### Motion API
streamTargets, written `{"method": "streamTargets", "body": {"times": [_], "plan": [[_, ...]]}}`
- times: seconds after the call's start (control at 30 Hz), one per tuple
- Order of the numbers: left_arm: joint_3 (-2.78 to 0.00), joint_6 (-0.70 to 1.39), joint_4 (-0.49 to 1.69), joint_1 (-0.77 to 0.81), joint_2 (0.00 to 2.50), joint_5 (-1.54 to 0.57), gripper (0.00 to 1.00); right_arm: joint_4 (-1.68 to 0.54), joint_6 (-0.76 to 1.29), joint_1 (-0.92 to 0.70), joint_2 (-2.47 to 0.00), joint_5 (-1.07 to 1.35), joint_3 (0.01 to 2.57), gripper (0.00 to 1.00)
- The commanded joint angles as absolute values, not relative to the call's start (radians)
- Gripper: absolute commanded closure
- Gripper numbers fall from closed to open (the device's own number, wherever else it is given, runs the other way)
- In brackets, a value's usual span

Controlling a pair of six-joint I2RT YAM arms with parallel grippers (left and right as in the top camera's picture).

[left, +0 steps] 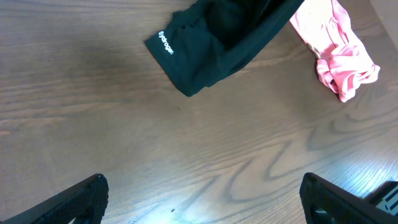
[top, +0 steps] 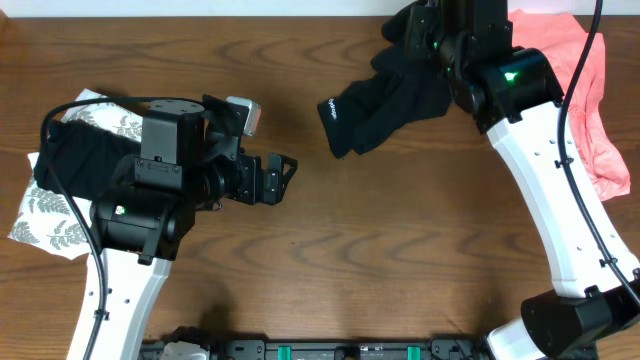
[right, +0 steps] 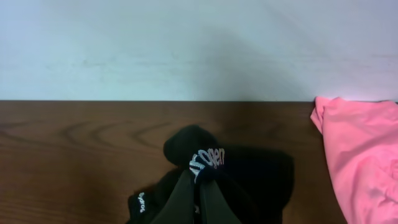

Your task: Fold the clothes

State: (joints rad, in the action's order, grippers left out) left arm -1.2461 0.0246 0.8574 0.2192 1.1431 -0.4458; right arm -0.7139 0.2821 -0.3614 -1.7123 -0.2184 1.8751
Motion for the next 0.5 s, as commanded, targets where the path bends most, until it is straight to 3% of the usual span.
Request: {"method": "streamTargets", "body": {"times": [0.0, 0.47], "plan": [[-1.264, 0.011, 0.859, 0.222, 1.145, -0.457, 0.02, -0.714, 0.3, -0.367, -1.711, -0.236, 1.882, 0.99], [-1.264, 0.012, 0.845, 0.268, 1.217, -0.462, 0.01, -0.727, 0.3, -0.367, -1.715, -0.235, 1.882, 0.99]]}}
